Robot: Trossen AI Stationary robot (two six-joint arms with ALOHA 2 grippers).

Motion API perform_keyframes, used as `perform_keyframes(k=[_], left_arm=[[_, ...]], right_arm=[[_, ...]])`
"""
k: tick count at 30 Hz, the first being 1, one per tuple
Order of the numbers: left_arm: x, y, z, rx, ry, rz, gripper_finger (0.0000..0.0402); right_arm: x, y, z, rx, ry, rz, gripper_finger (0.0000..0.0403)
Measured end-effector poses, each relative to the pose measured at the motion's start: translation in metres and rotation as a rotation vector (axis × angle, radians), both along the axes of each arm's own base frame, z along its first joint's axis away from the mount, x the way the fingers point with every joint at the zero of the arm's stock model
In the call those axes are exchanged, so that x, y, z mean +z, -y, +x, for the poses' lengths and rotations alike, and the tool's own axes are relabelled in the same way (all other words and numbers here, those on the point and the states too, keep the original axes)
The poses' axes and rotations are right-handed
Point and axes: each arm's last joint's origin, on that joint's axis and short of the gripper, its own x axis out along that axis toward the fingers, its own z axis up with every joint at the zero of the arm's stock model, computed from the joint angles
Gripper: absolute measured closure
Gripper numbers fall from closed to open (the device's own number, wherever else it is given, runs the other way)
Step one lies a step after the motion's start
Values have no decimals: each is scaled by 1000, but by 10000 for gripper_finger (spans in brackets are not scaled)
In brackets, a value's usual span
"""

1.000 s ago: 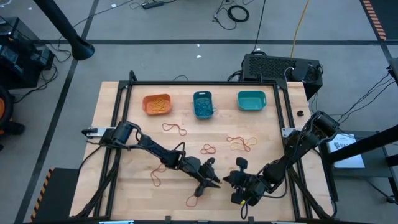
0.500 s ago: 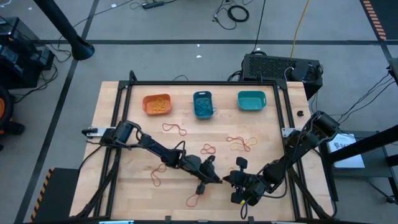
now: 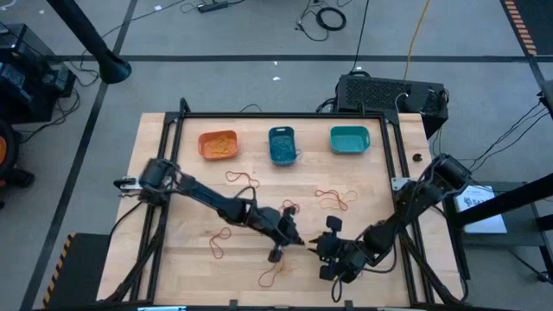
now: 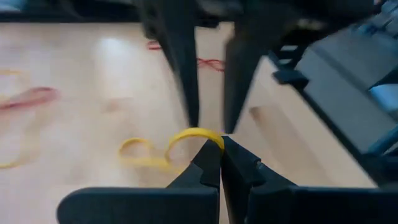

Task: Sort rubber bands into baskets
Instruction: Put the yellow rubber band into the orange bin

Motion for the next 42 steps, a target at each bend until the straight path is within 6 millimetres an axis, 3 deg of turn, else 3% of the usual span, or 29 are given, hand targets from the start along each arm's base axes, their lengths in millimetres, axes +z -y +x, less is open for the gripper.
perform_keyframes(k=[5, 11, 18, 24, 30, 37, 42], left_arm=[[55, -20, -27, 198, -48, 249, 400], [116, -55, -76, 487, -99, 543, 399], [151, -112, -139, 742, -311, 719, 396], [151, -169, -183, 962, -601, 693, 394], [134, -210, -202, 1077, -774, 686, 394], [108, -241, -211, 1074, -809, 582, 393], [87, -248, -215, 1039, -791, 468, 393]], right_arm=[[0, 5, 3, 10, -10, -42, 265], [-1, 9, 5, -2, -23, -54, 250], [-1, 15, 9, 0, -28, -83, 254], [-1, 25, 16, -26, -33, -98, 255], [-1, 34, 21, -60, -34, -95, 255], [-1, 37, 23, -73, -34, -92, 255], [-1, 37, 23, -72, -35, -92, 255]])
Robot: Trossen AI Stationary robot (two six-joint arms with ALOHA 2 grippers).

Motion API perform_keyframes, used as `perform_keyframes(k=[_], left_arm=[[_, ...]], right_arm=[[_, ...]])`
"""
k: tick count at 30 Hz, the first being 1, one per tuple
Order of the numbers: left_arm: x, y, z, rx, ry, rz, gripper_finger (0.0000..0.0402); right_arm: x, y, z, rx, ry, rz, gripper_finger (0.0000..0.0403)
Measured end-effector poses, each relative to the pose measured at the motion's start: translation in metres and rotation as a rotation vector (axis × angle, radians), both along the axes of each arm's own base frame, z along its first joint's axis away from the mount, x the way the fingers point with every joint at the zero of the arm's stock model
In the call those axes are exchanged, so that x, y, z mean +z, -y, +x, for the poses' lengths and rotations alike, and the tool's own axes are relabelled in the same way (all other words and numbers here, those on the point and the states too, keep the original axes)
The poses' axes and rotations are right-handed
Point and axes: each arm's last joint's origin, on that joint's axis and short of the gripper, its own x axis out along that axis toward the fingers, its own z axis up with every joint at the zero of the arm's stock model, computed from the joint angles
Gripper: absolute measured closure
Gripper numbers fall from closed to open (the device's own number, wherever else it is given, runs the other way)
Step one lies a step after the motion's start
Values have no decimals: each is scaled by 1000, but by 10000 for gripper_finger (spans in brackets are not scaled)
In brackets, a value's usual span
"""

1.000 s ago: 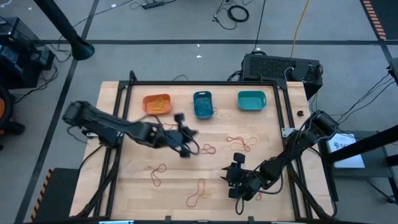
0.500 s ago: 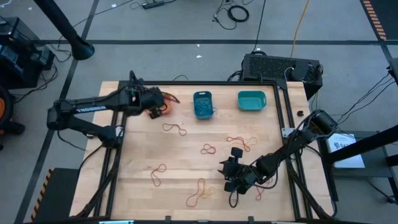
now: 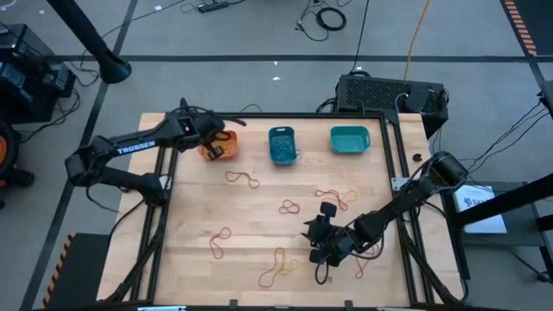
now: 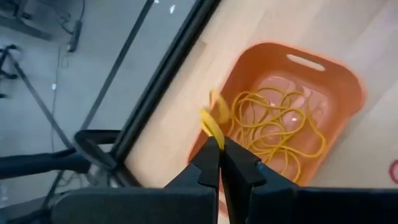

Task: Sort rubber bands into baskets
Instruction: Put the yellow rubber band into the orange bin

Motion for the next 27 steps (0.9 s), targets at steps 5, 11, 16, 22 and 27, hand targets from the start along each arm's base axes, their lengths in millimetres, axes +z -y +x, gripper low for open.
perform_keyframes(k=[5, 11, 16, 22, 27], left_arm=[[-20, 2, -3, 5, -10, -54, 393], [-35, 14, -2, -78, 70, -260, 393], [-34, 23, 5, -141, 126, -344, 393], [-19, 24, 13, -157, 150, -295, 393], [-12, 20, 14, -122, 133, -209, 393]], right_arm=[[0, 0, 0, 1, -1, 1, 255], [0, 0, 0, 1, -1, 1, 255], [0, 0, 0, 0, -1, 1, 255], [0, 0, 0, 0, -1, 1, 255], [0, 0, 0, 0, -1, 1, 255]])
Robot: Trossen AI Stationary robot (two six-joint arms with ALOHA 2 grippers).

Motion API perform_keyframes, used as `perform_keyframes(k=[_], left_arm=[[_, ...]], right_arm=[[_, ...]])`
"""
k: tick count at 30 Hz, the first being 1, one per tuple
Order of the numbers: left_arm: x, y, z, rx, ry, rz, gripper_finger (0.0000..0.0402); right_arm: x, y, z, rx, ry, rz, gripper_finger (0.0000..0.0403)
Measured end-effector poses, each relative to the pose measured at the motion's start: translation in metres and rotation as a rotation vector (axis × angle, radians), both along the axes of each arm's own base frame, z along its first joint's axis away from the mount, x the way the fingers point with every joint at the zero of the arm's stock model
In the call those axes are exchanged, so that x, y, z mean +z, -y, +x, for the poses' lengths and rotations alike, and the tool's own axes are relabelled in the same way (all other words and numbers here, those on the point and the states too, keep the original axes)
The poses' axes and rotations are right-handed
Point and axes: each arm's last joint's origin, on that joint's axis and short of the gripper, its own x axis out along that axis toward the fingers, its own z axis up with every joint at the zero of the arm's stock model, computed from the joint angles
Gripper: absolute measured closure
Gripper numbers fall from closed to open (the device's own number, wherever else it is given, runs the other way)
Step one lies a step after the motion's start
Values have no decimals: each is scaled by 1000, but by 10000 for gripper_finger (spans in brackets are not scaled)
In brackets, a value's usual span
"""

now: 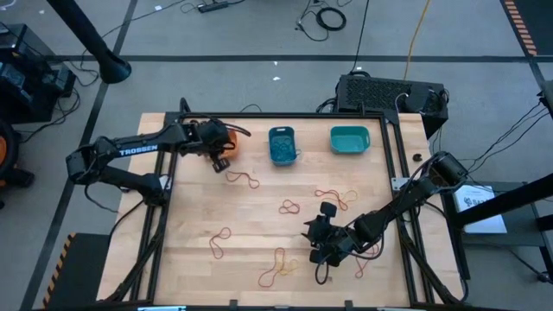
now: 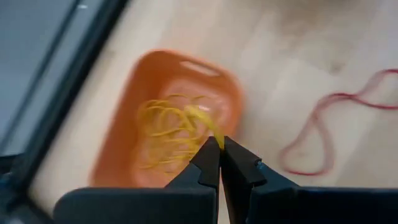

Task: Sort rubber bands into baskets
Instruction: Put the yellow rubber band into the orange bin

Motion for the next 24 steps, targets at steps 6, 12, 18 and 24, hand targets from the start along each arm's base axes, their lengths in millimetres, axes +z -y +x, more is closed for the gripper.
perform_keyframes(k=[6, 12, 18, 24], left_arm=[[1, -8, -6, 74, -96, 154, 393], [1, -16, -10, 72, -123, 166, 393], [0, -17, -14, 20, -147, 123, 393], [-3, -14, -17, -60, -200, 91, 364]], right_arm=[[0, 0, 0, 0, 0, 0, 255], [0, 0, 0, 3, -2, -4, 255], [0, 1, 0, 12, -5, -24, 255], [2, 14, 6, -82, 43, -128, 255]])
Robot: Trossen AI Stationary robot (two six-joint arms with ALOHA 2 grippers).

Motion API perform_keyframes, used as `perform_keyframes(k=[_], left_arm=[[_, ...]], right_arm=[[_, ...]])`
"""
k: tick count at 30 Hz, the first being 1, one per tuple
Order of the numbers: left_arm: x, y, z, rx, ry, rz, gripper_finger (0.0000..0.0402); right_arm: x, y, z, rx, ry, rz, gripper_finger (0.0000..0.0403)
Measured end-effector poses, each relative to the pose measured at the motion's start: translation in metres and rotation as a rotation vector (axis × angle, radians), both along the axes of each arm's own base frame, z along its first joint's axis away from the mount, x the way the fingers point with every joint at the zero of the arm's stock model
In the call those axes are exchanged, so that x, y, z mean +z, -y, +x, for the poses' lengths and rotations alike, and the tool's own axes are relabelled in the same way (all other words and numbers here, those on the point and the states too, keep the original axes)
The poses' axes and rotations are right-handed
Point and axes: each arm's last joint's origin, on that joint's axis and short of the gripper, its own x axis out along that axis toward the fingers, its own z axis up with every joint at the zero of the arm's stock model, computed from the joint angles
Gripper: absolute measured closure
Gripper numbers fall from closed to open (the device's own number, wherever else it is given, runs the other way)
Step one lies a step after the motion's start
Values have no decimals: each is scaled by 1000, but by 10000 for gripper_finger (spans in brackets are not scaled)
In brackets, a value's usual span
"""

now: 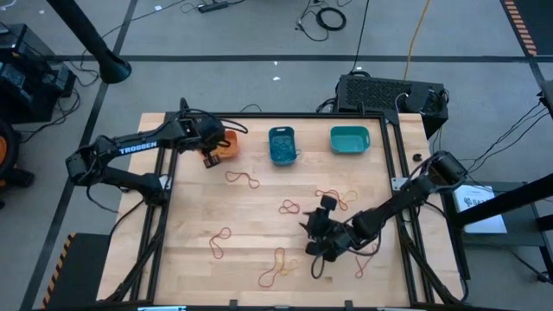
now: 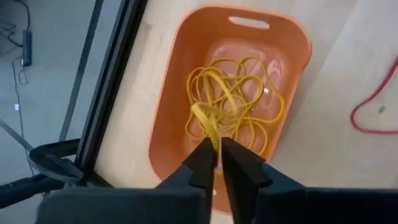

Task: Sort rubber bands into baskets
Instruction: Put the yellow rubber band into the orange bin

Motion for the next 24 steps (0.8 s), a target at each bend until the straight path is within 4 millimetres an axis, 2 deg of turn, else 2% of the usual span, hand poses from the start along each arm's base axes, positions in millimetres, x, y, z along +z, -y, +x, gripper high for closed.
perform_keyframes(k=[5, 8, 18, 21, 24], left_arm=[[0, -2, 0, 45, 25, -3, 310], [0, -4, -2, 65, 27, -3, 291], [1, -21, -16, 201, -27, 87, 285], [1, -22, -15, 180, 25, 24, 285], [1, -19, -7, 93, 168, -119, 285]], right_arm=[[1, 20, 10, -65, 1, -49, 255], [1, 31, 14, -85, -11, -49, 255], [0, 50, 21, -133, -32, -71, 255], [-1, 51, 19, -131, -52, -82, 255], [-1, 51, 19, -118, -74, -102, 255]])
